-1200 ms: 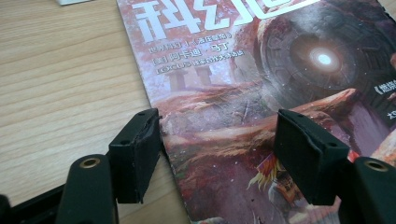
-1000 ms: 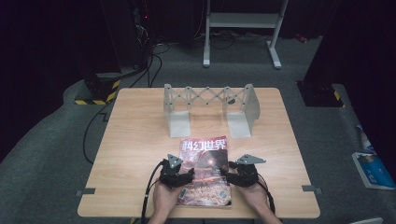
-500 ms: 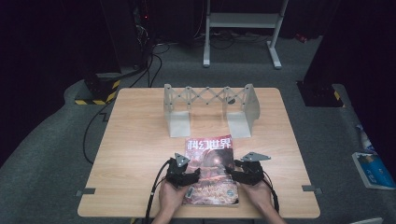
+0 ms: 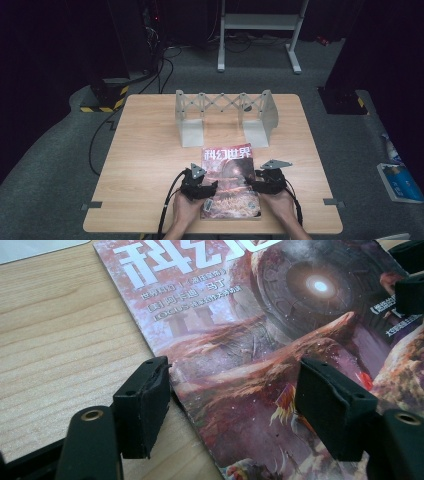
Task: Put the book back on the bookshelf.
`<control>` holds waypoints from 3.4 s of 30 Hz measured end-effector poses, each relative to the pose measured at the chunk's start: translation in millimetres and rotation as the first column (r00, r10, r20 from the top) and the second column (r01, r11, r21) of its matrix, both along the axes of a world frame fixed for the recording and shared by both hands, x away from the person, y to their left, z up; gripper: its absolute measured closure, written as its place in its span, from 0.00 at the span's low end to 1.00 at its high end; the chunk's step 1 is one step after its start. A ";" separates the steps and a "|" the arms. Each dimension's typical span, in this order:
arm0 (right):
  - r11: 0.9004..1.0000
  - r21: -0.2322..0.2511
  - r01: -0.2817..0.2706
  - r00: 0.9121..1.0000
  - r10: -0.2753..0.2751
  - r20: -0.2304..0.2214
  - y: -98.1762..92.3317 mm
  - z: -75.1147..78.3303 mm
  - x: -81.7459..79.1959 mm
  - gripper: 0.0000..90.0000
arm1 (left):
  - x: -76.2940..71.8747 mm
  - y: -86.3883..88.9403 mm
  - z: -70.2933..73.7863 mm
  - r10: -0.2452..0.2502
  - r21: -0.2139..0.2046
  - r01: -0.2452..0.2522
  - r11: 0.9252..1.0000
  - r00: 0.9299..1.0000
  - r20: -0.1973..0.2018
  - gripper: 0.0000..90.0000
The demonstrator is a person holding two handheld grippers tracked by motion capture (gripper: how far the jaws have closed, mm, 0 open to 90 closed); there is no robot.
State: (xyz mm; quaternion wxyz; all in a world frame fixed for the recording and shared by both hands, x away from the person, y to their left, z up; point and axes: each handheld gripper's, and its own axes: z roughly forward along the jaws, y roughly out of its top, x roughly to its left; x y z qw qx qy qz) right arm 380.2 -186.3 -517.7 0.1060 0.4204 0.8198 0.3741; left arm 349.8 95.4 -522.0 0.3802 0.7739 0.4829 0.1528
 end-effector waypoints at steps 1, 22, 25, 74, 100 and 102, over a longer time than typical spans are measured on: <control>1.000 0.005 0.004 1.000 -0.004 -0.007 -0.9 0.2 0.2 0.49 | 1.9 1.5 0.0 0.002 -0.014 -0.002 1.000 1.000 -0.004 0.34; 0.995 0.051 0.087 0.995 -0.084 -0.052 -3.9 25.5 35.6 0.45 | 41.8 24.6 -8.7 0.097 -0.064 -0.092 0.994 0.993 0.071 0.39; 0.996 0.031 0.087 0.995 -0.085 -0.056 -0.1 26.9 40.2 0.45 | 44.4 25.4 -9.5 0.107 -0.080 -0.101 0.992 0.992 0.072 0.39; 0.985 -0.044 0.166 0.968 -0.171 -0.182 31.6 14.4 94.2 0.41 | 53.7 9.9 -10.6 0.018 -0.033 -0.014 0.999 0.994 0.103 0.42; 0.989 0.061 0.138 0.966 -0.120 -0.229 19.0 21.7 86.6 0.48 | 53.0 8.5 -11.0 0.023 -0.032 -0.020 0.999 0.994 0.106 0.42; 0.989 0.062 0.138 0.963 -0.119 -0.240 19.6 21.0 86.2 0.48 | 52.9 8.4 -11.0 0.023 -0.031 -0.020 0.999 0.994 0.106 0.42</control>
